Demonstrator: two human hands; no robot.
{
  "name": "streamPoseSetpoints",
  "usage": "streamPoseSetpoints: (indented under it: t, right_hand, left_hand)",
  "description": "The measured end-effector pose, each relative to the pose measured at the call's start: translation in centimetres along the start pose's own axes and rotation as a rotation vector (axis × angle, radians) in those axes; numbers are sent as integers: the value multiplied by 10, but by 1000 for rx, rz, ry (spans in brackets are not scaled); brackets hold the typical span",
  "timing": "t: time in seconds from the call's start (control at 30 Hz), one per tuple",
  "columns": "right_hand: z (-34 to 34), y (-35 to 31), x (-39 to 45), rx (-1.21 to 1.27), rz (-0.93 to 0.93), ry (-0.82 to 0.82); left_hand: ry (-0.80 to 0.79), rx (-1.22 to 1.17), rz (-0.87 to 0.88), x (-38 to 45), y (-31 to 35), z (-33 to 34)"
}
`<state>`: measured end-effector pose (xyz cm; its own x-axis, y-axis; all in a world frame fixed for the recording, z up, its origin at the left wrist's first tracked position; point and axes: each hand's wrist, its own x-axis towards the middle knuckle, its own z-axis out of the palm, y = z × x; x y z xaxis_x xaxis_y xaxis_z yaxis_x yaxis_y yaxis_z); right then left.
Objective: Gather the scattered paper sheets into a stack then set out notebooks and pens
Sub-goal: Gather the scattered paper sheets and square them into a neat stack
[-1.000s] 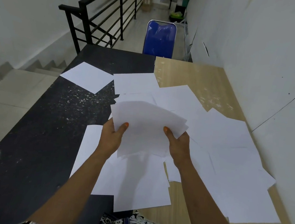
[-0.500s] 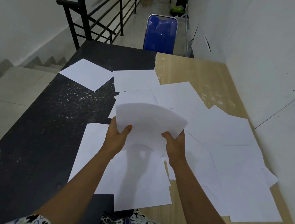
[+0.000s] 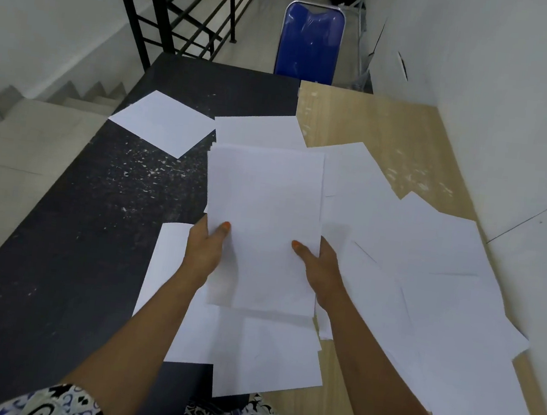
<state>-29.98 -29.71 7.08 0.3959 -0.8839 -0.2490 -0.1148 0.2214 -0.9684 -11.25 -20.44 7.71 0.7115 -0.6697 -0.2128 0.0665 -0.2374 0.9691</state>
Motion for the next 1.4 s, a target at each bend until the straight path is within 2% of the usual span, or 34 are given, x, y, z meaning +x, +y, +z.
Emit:
streamPoseSetpoints:
  t: [0.13, 0.27, 0.43, 0.63, 0.93, 1.17, 1.3, 1.4]
  right_hand:
    - [15, 13, 18, -110, 57, -52]
    - [30, 24, 43, -94, 141, -8]
    - [47, 39, 76, 27, 257, 97]
    - [64, 44, 129, 23, 269, 148]
    - [68, 64, 199, -135, 300, 51]
    - [68, 75, 205, -194, 268, 109]
    - [70, 75, 209, -207, 267, 125]
    - [69, 75, 209, -205, 261, 121]
  left_hand:
    - [-19, 30, -86, 23, -6, -7]
    - [-67, 64, -183, 55, -17, -17]
    - [-55, 144, -195, 101, -23, -23]
    - [-30, 247, -162, 175, -43, -30]
    - [-12, 693, 77, 281, -50, -26]
    - [-28, 1074, -61, 335, -49, -13]
    - [3, 1143, -195, 349, -51, -21]
    - [47, 1270, -154, 346, -52, -25]
